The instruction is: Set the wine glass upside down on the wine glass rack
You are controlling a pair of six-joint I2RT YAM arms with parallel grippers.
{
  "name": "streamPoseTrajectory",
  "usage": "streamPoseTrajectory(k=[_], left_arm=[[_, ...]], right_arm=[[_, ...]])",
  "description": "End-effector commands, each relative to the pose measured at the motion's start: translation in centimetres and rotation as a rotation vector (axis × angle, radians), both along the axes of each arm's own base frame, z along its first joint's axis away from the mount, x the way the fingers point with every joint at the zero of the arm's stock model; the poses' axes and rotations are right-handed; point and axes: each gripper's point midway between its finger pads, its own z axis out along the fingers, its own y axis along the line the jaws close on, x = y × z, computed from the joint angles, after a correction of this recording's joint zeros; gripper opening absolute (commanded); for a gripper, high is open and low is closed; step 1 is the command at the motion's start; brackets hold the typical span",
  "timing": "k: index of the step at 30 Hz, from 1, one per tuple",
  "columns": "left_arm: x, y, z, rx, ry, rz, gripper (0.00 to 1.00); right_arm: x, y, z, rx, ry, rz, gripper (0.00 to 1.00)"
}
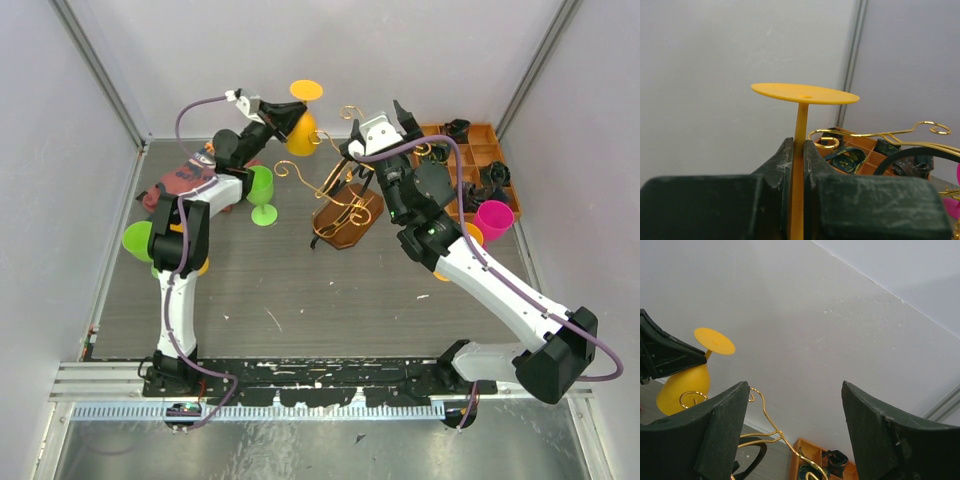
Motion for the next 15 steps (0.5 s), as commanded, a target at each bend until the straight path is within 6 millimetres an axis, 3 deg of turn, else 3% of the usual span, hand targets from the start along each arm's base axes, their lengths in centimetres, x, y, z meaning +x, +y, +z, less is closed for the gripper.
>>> streamPoseTrajectory(k=[1,15], left_arm=[[-1.1,-1.2,-0.1,0.006,-0.049,-0.045,0.00],[-2.2,-4.0,-2.4,0.082,-0.018,-0.150,0.00]], right_arm=[[-1.0,-1.3,1.6,0.023,-0.036,-0.021,0.80],[-1.1,-1.9,1.1,0.018,-0.028,-0.028,0.80]])
